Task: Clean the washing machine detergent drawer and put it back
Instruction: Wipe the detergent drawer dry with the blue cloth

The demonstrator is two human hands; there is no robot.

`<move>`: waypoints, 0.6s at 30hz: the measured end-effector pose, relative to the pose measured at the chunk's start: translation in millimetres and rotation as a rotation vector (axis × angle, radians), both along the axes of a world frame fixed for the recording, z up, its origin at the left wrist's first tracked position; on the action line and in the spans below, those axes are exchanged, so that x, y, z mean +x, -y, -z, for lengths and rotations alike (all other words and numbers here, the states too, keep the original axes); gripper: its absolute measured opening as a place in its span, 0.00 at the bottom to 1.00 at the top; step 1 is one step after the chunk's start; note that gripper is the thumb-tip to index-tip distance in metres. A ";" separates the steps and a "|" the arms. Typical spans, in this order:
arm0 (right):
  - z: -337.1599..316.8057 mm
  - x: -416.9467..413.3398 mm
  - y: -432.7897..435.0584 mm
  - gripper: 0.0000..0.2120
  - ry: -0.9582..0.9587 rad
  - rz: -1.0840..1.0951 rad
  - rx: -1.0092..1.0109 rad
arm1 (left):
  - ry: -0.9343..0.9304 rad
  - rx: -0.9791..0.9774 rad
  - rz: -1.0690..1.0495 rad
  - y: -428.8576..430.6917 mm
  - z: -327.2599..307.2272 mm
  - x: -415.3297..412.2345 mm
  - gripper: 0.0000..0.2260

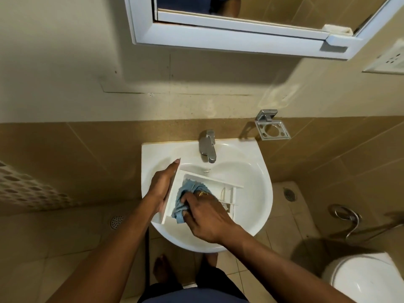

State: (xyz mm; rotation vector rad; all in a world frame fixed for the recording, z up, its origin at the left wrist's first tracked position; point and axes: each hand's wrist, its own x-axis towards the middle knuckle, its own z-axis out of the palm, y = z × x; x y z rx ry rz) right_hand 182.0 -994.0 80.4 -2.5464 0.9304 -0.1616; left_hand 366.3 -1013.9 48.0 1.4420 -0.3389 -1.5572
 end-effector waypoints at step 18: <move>-22.2 3.7 -0.1 0.12 0.122 -0.028 0.061 | 0.045 -0.010 -0.157 2.5 5.8 1.7 0.36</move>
